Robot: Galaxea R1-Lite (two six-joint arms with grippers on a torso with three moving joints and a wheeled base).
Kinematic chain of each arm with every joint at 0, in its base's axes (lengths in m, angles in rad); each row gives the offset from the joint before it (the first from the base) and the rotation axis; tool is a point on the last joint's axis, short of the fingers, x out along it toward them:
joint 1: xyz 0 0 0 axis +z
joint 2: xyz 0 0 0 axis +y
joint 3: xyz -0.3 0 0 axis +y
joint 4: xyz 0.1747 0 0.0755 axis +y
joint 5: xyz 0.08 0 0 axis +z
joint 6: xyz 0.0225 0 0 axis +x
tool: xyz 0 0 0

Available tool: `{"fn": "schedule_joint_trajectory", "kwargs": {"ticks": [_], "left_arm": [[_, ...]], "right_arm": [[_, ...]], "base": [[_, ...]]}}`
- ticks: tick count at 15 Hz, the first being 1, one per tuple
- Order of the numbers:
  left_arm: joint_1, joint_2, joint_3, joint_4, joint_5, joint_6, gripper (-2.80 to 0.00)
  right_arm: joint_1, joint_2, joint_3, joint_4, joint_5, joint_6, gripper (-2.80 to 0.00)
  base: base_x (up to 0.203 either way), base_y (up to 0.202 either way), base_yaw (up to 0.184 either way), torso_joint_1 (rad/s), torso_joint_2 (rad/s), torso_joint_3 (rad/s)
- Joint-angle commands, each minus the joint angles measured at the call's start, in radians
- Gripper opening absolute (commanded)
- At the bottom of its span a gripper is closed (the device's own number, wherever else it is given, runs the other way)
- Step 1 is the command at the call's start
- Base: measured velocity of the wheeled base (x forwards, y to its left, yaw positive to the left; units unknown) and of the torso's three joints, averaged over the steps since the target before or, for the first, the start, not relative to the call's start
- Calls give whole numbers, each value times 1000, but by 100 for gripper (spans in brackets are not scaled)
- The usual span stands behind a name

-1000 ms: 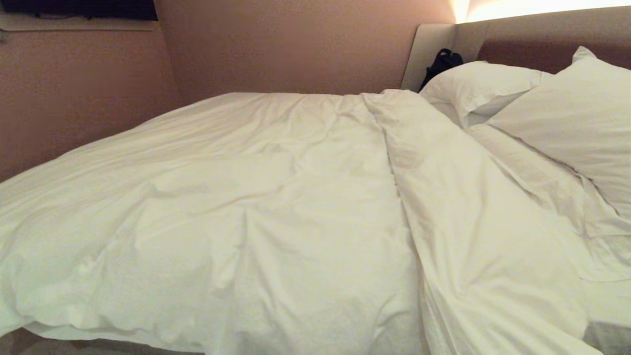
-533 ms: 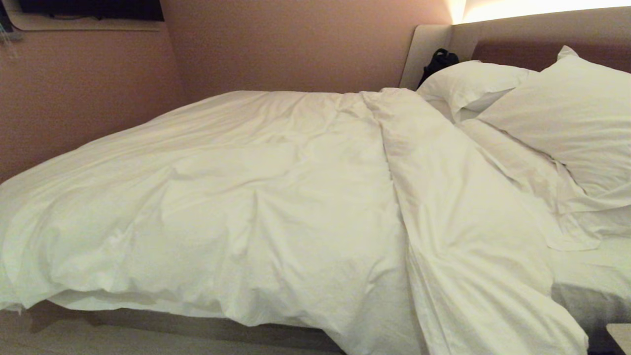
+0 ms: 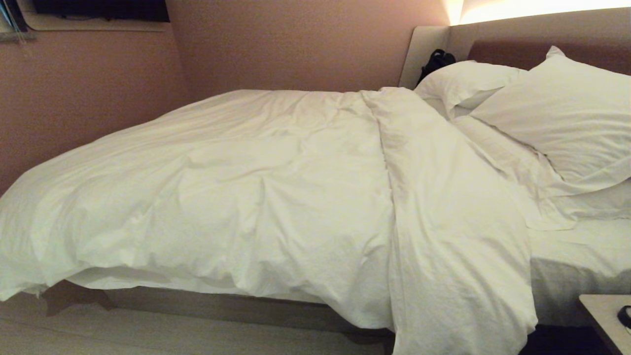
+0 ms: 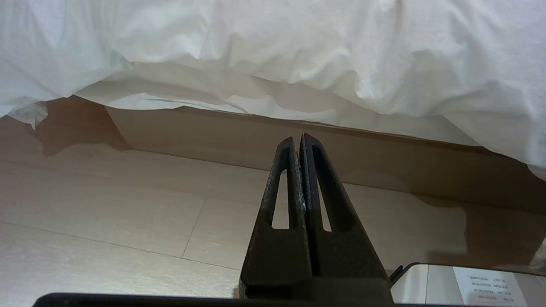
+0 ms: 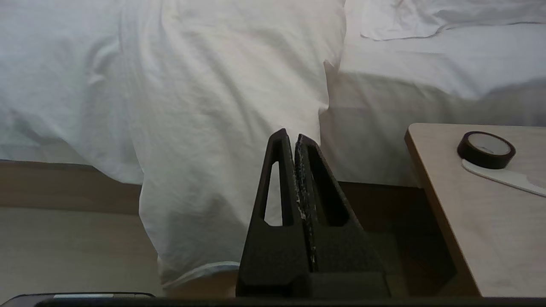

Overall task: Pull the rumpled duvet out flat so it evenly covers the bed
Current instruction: Flatten the corners of the folded blanket

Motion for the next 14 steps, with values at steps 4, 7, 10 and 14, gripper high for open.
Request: {"fn": "schedule_joint_trajectory", "kwargs": {"ticks": [4,7,10,14], "left_arm": [[0,0,-1,1,0,0,-280],[0,0,0,1,0,0,-280],[0,0,-2,1,-1,2,-280],[0,0,-2,1,-3,1,-280]], "right_arm": [[1,0,0,0,0,-1,-280],[1,0,0,0,0,-1,-280],[1,0,0,0,0,-1,-280],[1,0,0,0,0,-1,-280]], "base": [[0,0,0,0,0,0],[0,0,0,0,0,0],[0,0,0,0,0,0],[0,0,0,0,0,0]]}}
